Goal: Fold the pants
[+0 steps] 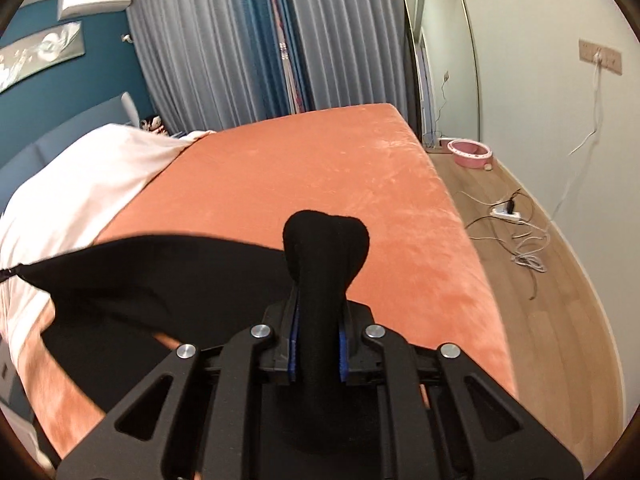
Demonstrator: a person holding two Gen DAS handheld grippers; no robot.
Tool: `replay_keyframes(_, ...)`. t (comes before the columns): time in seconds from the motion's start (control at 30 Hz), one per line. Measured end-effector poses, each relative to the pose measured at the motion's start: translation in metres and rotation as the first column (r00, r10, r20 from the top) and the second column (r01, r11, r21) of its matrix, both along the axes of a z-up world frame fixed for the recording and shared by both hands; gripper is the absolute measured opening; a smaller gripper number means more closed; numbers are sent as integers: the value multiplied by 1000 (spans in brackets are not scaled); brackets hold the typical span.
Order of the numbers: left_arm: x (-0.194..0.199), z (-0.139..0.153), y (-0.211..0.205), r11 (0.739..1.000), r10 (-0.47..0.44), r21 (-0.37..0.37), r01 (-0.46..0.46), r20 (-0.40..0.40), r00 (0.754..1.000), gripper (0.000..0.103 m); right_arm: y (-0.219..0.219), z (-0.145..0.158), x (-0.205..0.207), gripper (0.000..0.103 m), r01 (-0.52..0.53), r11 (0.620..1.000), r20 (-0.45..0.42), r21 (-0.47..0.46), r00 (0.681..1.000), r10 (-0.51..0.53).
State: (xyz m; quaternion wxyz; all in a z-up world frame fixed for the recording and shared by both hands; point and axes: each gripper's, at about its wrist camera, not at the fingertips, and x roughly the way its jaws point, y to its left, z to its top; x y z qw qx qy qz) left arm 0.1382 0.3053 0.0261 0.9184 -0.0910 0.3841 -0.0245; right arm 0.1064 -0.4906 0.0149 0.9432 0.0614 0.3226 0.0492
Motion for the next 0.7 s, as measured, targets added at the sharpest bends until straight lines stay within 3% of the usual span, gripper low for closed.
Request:
replay_keyframes(0.13,-36,-59,8,996,14,85,-4,-123,992,24,-14,-48,-44,13,24,999,-129,-36,991,-28)
replay_keyframes(0.23,-42,-125,12,979,91,197,-43,-240,967,20,-17,-97,-53,14,34,998,-234,-44,971,-43)
replay_keyframes(0.3,-45,-151,18,976,125,210,-66,-280,952,20,-15,-118,-57,16,34,997,-284,-70,957,-52)
replay_keyframes(0.43,-64,-146,25,983,161,125,-134,-244,956,20,-18,-113,-86,43,74,993,-243,-93,965,-95)
replay_keyframes(0.47,-70,-137,22,984,158,120,-134,-221,962,22,-22,-107,-96,56,91,992,-218,-83,970,-107)
replay_keyframes(0.53,-77,-118,7,981,147,155,-119,-184,972,23,-34,-89,-118,69,138,989,-153,-58,977,-145)
replay_keyframes(0.6,-80,-100,-19,973,120,214,-87,-148,982,41,-43,-81,-127,74,163,986,-121,-21,979,-164)
replay_keyframes(0.7,-80,-84,-65,977,41,210,-19,-102,994,56,-43,-74,-116,80,147,989,-129,-13,981,-147)
